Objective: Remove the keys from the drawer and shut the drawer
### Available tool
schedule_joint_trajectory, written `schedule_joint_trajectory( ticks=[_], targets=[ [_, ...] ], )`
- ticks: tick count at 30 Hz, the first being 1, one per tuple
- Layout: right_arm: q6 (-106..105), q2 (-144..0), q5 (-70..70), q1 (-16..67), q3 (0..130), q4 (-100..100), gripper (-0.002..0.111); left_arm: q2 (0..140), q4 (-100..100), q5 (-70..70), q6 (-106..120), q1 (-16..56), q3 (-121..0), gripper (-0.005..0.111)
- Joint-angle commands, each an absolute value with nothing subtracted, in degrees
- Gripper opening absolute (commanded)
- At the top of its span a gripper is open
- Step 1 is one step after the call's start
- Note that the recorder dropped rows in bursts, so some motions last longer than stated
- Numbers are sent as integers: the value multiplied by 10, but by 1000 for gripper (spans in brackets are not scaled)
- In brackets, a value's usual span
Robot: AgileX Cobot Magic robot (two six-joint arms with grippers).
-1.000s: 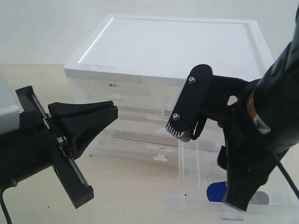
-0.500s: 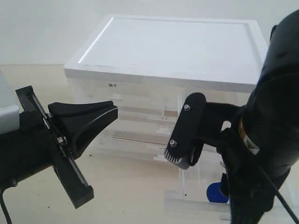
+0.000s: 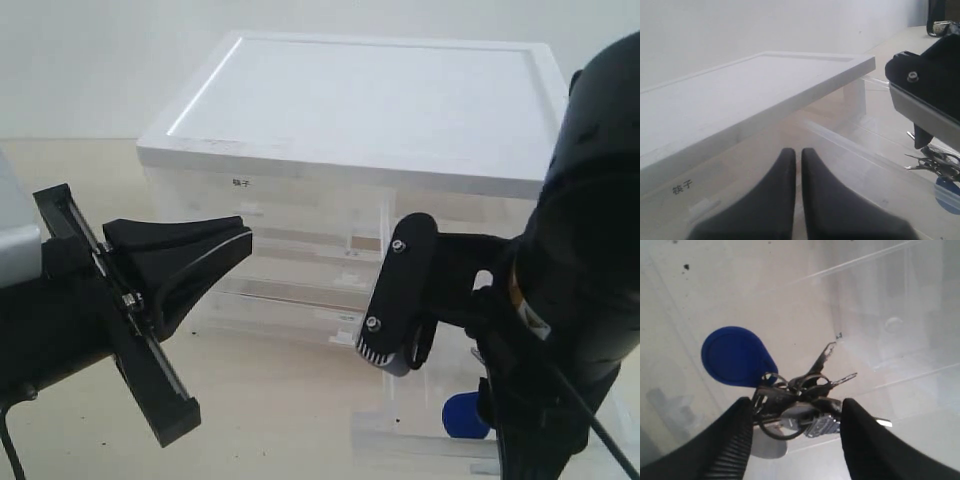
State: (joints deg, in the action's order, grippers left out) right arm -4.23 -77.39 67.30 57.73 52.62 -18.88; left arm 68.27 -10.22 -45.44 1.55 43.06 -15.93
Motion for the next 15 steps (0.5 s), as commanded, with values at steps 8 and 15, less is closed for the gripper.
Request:
schedule_joint_trajectory(
  ticks=[8,15],
  targets=[
    [18,-778,630,578,501,-307,1,680,-102,-454,8,429,-157,5],
    [100,-778,614,578,501,-398,1,680,-102,-453,8,429,-157,5]
  ],
)
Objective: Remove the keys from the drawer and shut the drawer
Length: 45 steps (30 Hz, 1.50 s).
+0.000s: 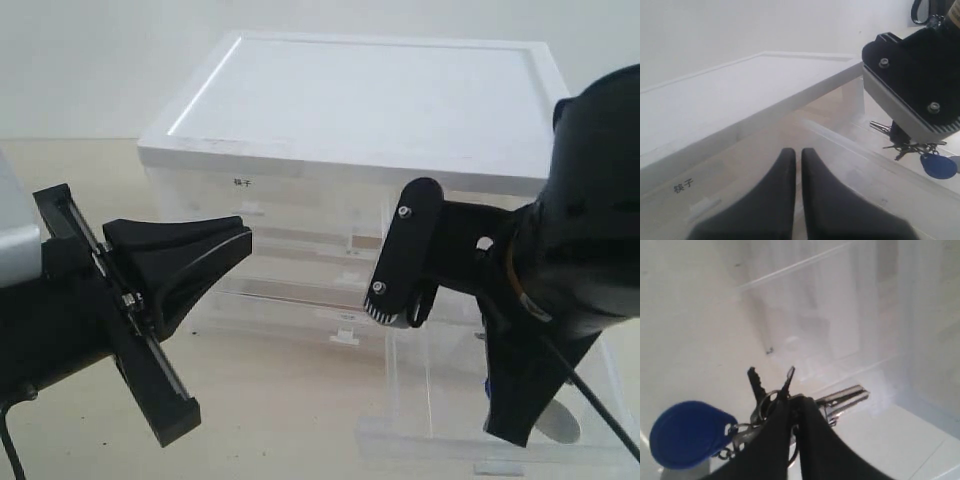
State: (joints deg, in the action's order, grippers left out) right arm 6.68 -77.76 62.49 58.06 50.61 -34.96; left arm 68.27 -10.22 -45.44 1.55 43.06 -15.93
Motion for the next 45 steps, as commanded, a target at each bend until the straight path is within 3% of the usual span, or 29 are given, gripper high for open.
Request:
schedule_joint_trajectory(
  ticks=[1,15,20,22,26,31,40,43,45],
  targets=[
    [100,-778,610,578,501,-398,1,680,-102,-452,8,429,-157,5],
    [106,-760,601,578,540,-319,4,680,-102,-449,8,429,-157,5],
    [147,-757,634,578,536,-274,45,680,-102,-449,8,429,-157,5],
    [213,-765,665,578,533,-300,56,680,-102,-449,8,429,-157,5],
    [267,-769,686,578,531,-317,54,680,-102,-449,8,429,-157,5],
    [322,-780,672,578,515,-277,41,680,-102,-449,7,429,-157,5],
    [351,-780,655,577,500,-270,39,680,-104,-445,6,429,-157,5],
    [297,-789,618,577,500,-279,-1,680,-104,-445,6,429,-157,5],
    [296,-790,585,577,501,-328,1,680,-104,-445,4,429,-157,5]
  ],
)
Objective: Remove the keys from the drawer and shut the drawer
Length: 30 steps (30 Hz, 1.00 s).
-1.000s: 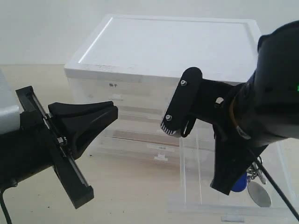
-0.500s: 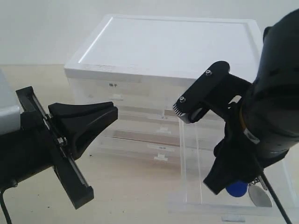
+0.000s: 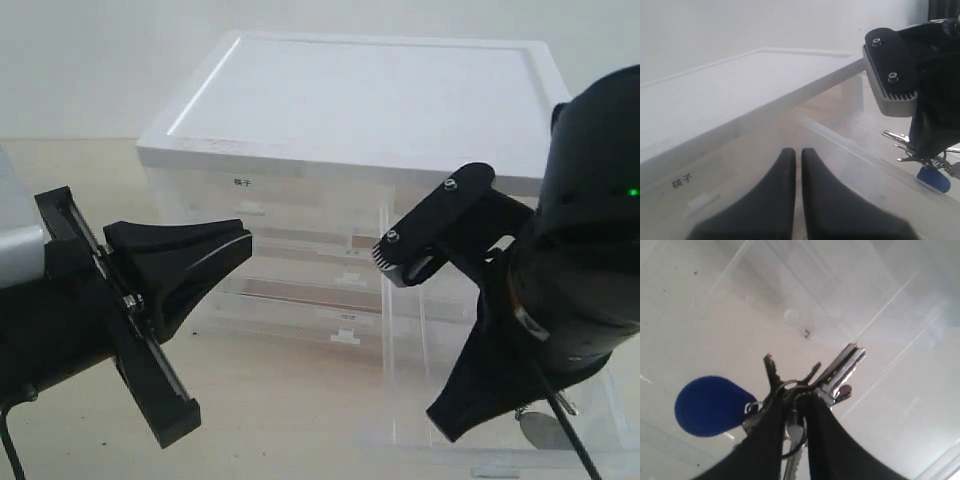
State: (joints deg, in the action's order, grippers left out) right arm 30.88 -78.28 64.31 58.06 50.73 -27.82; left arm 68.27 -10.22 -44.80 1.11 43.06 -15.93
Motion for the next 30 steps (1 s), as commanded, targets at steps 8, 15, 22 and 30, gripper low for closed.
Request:
schedule_joint_trajectory(
  ticks=[8,15,22,30],
  targets=[
    [281,-790,581,577,585,-382,1,680,-104,-441,0,429,-157,5],
    [273,-780,587,578,590,-378,1,680,-104,-441,0,429,-157,5],
    [254,-728,610,578,608,-344,1,680,-104,-440,0,429,-157,5],
    [228,-697,624,602,613,-319,1,680,-104,-440,0,429,-157,5]
  ],
)
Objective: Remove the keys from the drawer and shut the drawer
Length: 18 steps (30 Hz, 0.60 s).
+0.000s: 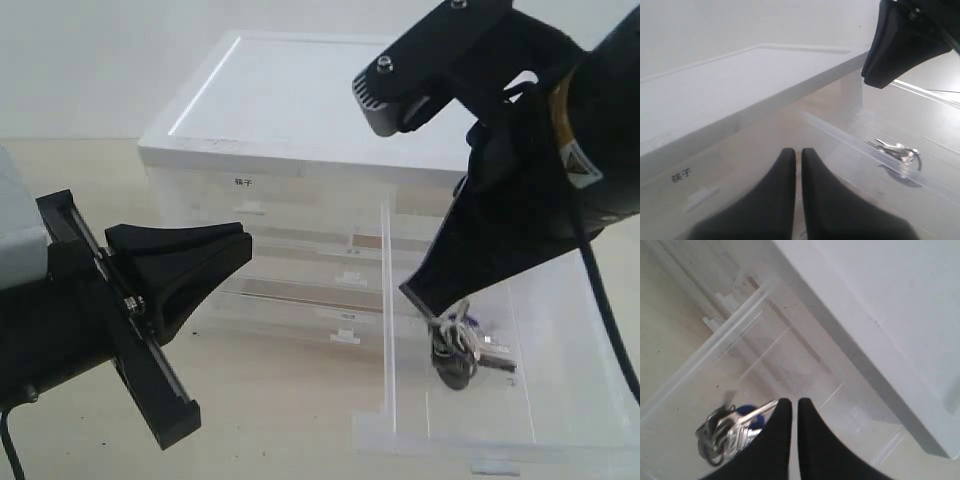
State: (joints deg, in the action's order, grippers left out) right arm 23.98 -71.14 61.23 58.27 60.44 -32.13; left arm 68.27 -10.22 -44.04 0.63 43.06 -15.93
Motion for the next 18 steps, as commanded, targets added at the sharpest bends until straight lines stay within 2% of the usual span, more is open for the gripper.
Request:
schedule_joint_trajectory(
  ticks=[1,4,6,11,12,18],
  targets=[
    [233,-692,632,611,618,-318,1,680,-104,-440,0,429,-157,5],
    [231,-693,654,618,619,-285,1,680,-104,-440,-3,429,-157,5],
    [209,-704,671,618,616,-257,8,680,-104,-440,-4,429,-157,5],
    [205,-754,697,618,599,-225,51,680,-104,-440,-4,429,-157,5],
    [205,-766,700,618,599,-217,55,680,-104,-439,-4,429,-157,5],
    [198,-830,700,618,599,-211,56,680,-105,-439,-7,429,-157,5]
  ],
)
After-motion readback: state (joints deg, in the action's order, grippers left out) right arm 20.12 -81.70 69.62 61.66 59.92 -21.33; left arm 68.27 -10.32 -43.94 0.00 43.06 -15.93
